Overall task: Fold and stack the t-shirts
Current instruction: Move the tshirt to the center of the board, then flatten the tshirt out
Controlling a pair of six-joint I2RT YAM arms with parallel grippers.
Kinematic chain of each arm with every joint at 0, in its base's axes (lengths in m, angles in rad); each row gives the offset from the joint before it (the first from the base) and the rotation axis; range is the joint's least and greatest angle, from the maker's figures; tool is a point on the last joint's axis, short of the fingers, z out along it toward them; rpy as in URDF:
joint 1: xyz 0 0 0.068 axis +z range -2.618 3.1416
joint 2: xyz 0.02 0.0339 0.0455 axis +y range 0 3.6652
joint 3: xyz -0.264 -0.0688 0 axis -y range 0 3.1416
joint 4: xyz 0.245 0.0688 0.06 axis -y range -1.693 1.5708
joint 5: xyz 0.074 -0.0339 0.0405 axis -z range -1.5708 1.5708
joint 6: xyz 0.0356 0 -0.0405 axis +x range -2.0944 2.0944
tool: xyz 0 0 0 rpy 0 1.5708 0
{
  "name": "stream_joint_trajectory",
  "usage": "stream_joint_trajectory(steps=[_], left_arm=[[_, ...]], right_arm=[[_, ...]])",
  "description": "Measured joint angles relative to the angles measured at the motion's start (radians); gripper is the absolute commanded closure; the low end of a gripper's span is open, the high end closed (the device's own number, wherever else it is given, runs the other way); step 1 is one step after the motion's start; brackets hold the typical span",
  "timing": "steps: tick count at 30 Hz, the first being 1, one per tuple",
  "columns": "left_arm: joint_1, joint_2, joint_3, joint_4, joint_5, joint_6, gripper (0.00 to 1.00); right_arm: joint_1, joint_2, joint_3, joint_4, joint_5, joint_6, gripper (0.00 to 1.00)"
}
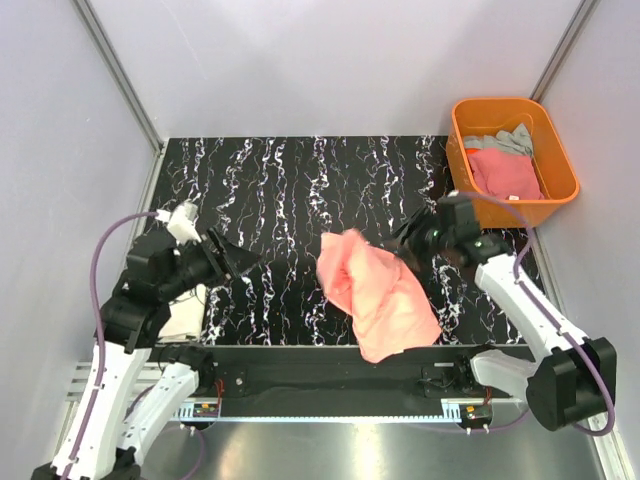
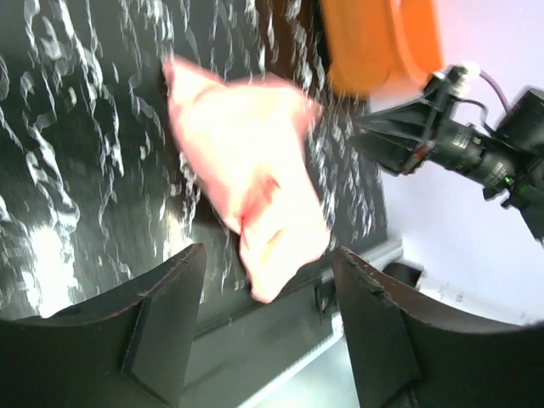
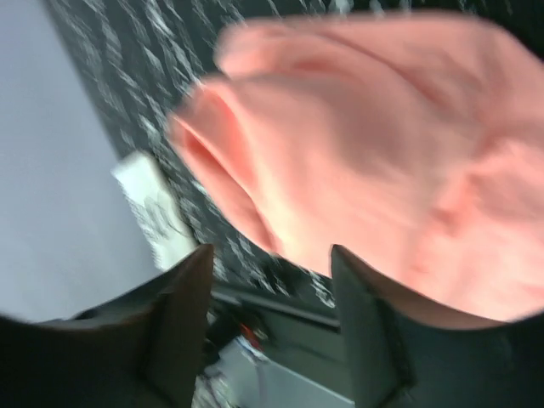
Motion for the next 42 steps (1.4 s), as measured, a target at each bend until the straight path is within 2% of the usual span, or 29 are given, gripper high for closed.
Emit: stream_joint_trajectory(steps=[2, 5, 8, 9, 10, 12, 13, 14, 15, 18, 23, 29, 33, 36, 39, 42], left_arm=[[-0.052, 0.008, -0.032, -0.009, -0.016, -0.005, 0.41], [-0.181, 0.064, -0.049, -0.016, -0.067, -0.01, 0.42], [-0.346, 0.188, -0.044, 0.005, -0.133, -0.01, 0.41], [-0.388, 0.229, -0.04, 0.014, -0.146, -0.01, 0.41], [-0.443, 0.294, -0.038, 0.031, -0.166, -0.01, 0.4], [-0.512, 0.423, -0.024, 0.067, -0.173, -0.007, 0.39], [-0.536, 0.494, -0.014, 0.086, -0.171, -0.005, 0.39], [-0.553, 0.56, -0.005, 0.107, -0.169, -0.001, 0.39], [-0.571, 0.621, 0.006, 0.119, -0.168, 0.003, 0.39], [-0.635, 0.76, 0.058, 0.134, -0.171, 0.015, 0.39], [-0.748, 0.907, 0.139, 0.198, -0.144, 0.026, 0.34], [-0.784, 1.042, 0.158, 0.235, -0.127, 0.023, 0.26], [-0.798, 1.108, 0.156, 0.249, -0.126, 0.008, 0.25], [-0.797, 1.167, 0.145, 0.294, -0.126, -0.002, 0.28], [-0.749, 1.193, 0.134, 0.328, -0.09, -0.026, 0.28], [-0.632, 1.213, 0.142, 0.366, -0.067, -0.023, 0.27]], right_arm=[[0.031, -0.014, -0.082, -0.042, -0.032, -0.011, 0.18], [0.043, -0.089, -0.137, -0.129, -0.05, -0.059, 0.18], [0.043, -0.209, -0.171, -0.212, -0.051, -0.121, 0.26], [0.043, -0.251, -0.191, -0.233, -0.05, -0.136, 0.31], [0.043, -0.284, -0.219, -0.253, -0.047, -0.148, 0.4], [0.043, -0.333, -0.285, -0.29, -0.031, -0.154, 0.46], [0.043, -0.347, -0.321, -0.309, -0.019, -0.148, 0.53], [0.043, -0.356, -0.347, -0.323, -0.006, -0.143, 0.53], [0.043, -0.359, -0.373, -0.343, 0.008, -0.129, 0.53], [0.043, -0.372, -0.412, -0.385, 0.06, -0.071, 0.45], [0.043, -0.332, -0.402, -0.392, 0.146, -0.016, 0.35], [0.043, -0.108, -0.357, -0.377, 0.248, 0.011, 0.36], [0.043, -0.077, -0.357, -0.374, 0.318, 0.035, 0.37], [0.043, -0.064, -0.357, -0.359, 0.34, 0.027, 0.37], [0.043, -0.058, -0.357, -0.322, 0.334, -0.014, 0.34], [0.043, -0.047, -0.35, -0.278, 0.3, -0.073, 0.3]])
